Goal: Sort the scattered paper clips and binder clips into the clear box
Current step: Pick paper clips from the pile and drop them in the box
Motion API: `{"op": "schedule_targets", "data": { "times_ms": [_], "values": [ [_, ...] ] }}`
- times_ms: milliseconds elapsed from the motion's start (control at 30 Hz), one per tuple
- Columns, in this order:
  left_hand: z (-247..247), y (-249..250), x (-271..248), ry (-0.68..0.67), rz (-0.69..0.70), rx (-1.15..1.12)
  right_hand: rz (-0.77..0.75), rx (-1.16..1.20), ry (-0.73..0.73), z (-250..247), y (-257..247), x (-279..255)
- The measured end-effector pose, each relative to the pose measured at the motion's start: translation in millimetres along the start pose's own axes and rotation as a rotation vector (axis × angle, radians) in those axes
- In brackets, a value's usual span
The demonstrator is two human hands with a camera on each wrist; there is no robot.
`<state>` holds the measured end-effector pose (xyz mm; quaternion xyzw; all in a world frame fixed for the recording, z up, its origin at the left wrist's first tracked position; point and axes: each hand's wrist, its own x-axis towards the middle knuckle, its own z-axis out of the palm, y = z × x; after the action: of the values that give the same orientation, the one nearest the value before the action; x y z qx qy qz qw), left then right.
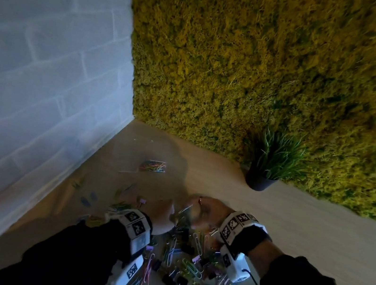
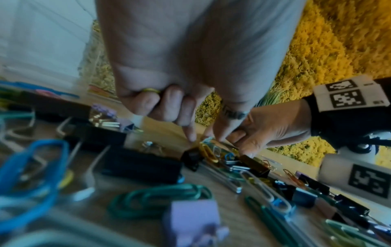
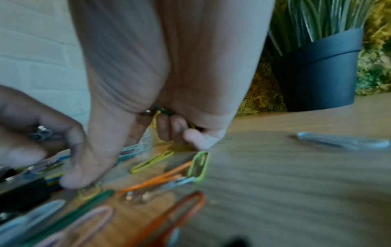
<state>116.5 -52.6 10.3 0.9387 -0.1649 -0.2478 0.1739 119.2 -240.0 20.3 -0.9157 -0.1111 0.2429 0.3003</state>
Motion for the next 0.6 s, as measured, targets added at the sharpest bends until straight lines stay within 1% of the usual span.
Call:
{"op": "schedule_targets", "data": {
  "times_ms": [67, 200, 267, 367, 467, 500, 533, 600],
  "values": [
    [0.4, 3.9, 3.6, -0.029, -0.004, -0.013, 0.0, -0.051, 0.019, 0.0, 1.1, -2.6],
    [1.7, 11.5, 5.6, -0.053, 0.002, 0.085, 0.045, -0.143, 0.045, 2.7, 1.0, -6.6],
    [4.8, 15.8, 4.5, -0.047, 0.02, 0.103, 0.083, -0.2, 0.022, 8.1, -1.6, -8.6],
    [7.2, 24.2, -0.7, -0.037, 0.044, 0.163, 0.108, -0.357, -0.001, 17.2, -8.3, -13.5],
    [11.4, 26.5, -4.9, -0.052, 0.049, 0.246, 0.23, -0.477, -0.055, 23.6, -17.0, -19.2],
    [14.9, 26.1, -5.8, -0.063, 0.045, 0.277, 0.275, -0.493, -0.053, 25.7, -16.0, -18.5],
    [18.4, 25.6, -6.8, -0.075, 0.036, 0.31, 0.271, -0.519, -0.068, 26.4, -15.0, -18.1],
    [21.5, 24.4, -5.5, -0.081, 0.02, 0.344, 0.253, -0.491, -0.07, 26.1, -14.7, -18.7]
  ]
}}
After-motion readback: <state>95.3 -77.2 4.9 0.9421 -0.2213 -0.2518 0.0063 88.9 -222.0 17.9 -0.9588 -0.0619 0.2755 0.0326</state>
